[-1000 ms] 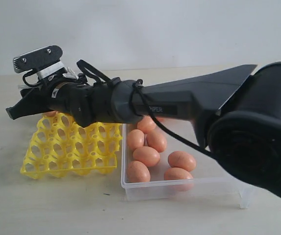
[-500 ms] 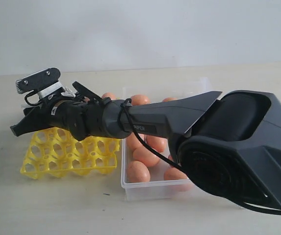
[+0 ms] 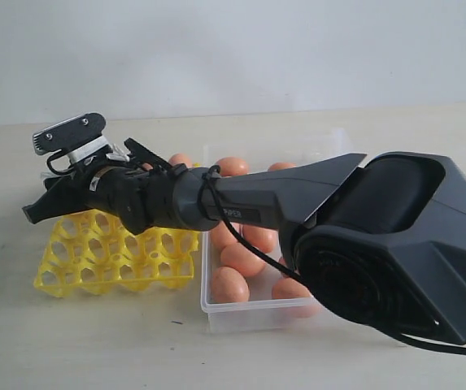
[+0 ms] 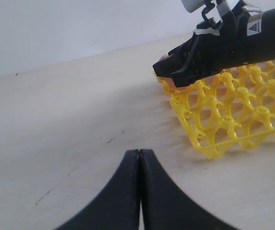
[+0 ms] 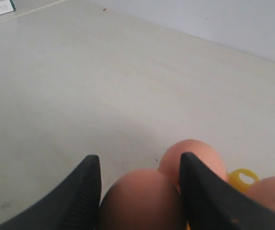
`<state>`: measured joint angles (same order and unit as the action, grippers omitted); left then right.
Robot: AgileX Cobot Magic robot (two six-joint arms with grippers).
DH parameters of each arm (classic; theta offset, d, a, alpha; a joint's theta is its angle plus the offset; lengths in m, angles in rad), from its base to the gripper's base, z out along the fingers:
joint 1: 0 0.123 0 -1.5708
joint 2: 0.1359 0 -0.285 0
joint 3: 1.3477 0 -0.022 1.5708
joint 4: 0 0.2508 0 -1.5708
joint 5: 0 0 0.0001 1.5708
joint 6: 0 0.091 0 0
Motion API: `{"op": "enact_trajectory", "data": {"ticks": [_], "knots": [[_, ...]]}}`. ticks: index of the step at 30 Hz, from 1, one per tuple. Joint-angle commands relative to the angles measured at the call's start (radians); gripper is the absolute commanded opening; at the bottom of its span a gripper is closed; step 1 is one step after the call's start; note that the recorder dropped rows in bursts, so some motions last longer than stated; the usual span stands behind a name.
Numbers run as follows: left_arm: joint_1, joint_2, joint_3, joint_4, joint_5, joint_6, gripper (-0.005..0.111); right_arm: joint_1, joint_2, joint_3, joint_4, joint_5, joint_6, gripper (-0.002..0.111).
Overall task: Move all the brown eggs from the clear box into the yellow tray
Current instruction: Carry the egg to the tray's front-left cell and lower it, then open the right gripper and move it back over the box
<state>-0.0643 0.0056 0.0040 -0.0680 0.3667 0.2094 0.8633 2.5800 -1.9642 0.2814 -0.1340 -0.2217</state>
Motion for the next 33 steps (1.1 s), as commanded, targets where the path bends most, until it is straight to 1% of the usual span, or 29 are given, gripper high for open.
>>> {"op": "enact_trajectory", "data": {"ticks": [1,7,9,11,16,18,19,26,28,29,31,33], "knots": [[-0.004,-0.006,-0.004,0.002,-0.006,0.0,0.0,-0.011,-0.003,-0.009,-0.001,-0.034,0.002,0.0],[-0.004,-0.006,-0.004,0.002,-0.006,0.0,0.0,-0.013,-0.003,-0.009,-0.003,-0.036,-0.006,0.0],[-0.004,-0.006,-0.004,0.002,-0.006,0.0,0.0,-0.013,-0.003,-0.009,-0.003,-0.036,-0.006,0.005],[-0.004,-0.006,-0.004,0.002,-0.006,0.0,0.0,-0.013,-0.003,-0.009,-0.003,-0.036,0.006,0.016],[-0.004,-0.006,-0.004,0.002,-0.006,0.0,0.0,-0.013,-0.009,-0.009,0.0,-0.026,0.013,0.057],[-0.004,-0.006,-0.004,0.002,-0.006,0.0,0.0,-0.013,-0.014,-0.009,0.0,-0.023,0.013,0.064],[-0.004,-0.006,-0.004,0.002,-0.006,0.0,0.0,-0.013,-0.021,-0.009,0.0,-0.014,0.013,0.065],[-0.004,-0.006,-0.004,0.002,-0.006,0.0,0.0,-0.015,-0.104,-0.009,0.0,0.111,0.013,0.064],[-0.004,-0.006,-0.004,0.002,-0.006,0.0,0.0,-0.016,-0.157,-0.009,0.0,0.192,0.013,0.062],[-0.004,-0.006,-0.004,0.002,-0.006,0.0,0.0,-0.016,-0.182,-0.009,0.0,0.242,0.017,0.058],[-0.004,-0.006,-0.004,0.002,-0.006,0.0,0.0,-0.016,-0.255,-0.009,0.0,0.399,0.024,0.04],[-0.004,-0.006,-0.004,0.002,-0.006,0.0,0.0,-0.014,-0.326,-0.009,0.003,0.578,0.017,0.013]]}}
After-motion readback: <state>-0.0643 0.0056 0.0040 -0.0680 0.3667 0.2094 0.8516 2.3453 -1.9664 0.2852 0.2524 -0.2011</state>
